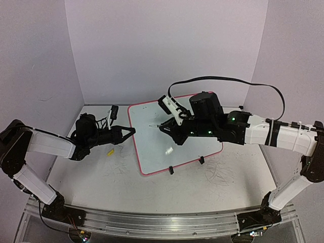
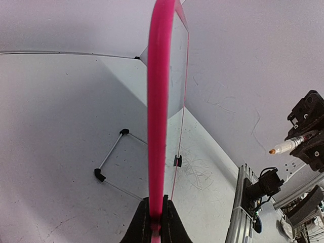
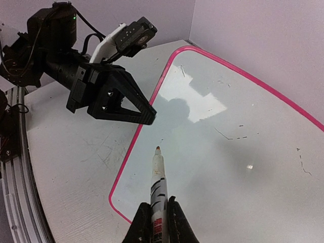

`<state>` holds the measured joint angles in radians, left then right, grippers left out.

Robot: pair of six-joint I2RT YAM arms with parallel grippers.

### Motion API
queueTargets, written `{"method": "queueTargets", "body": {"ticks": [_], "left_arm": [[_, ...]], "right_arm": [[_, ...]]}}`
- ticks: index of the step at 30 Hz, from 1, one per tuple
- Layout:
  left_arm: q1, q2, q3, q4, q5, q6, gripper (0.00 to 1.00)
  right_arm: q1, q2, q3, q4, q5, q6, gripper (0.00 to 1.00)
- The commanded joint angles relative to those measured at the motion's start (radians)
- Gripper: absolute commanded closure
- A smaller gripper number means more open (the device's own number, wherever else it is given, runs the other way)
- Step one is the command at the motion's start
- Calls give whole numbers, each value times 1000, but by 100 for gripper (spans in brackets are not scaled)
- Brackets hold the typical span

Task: Write a sentence on the whiteboard
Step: Hold the whiteboard at the center of the board.

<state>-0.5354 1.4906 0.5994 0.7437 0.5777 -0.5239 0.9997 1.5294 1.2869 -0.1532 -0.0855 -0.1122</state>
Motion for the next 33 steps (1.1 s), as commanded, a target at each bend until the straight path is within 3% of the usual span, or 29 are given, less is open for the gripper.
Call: {"method": "queueTargets", "body": {"ticks": [1, 6, 11, 24, 29, 33], "left_arm": [[0, -26, -12, 37, 5, 15, 100], [0, -34, -11, 36, -7, 0, 99], [1, -35, 2, 37, -22, -26, 91], [0, -38, -10, 36, -25, -11, 98], [0, -48, -4, 34, -53, -24, 83], [2, -60, -9, 34, -68, -28, 81]], "right_arm": [[5, -50, 5, 49, 23, 7, 100], [5, -64, -1, 49, 29, -7, 100], [5, -77, -7, 56, 5, -15, 100], [16, -6, 16, 51, -13, -18, 100], [24, 20, 30, 49, -9, -8, 100], [30, 28, 28, 49, -14, -15, 100]]}}
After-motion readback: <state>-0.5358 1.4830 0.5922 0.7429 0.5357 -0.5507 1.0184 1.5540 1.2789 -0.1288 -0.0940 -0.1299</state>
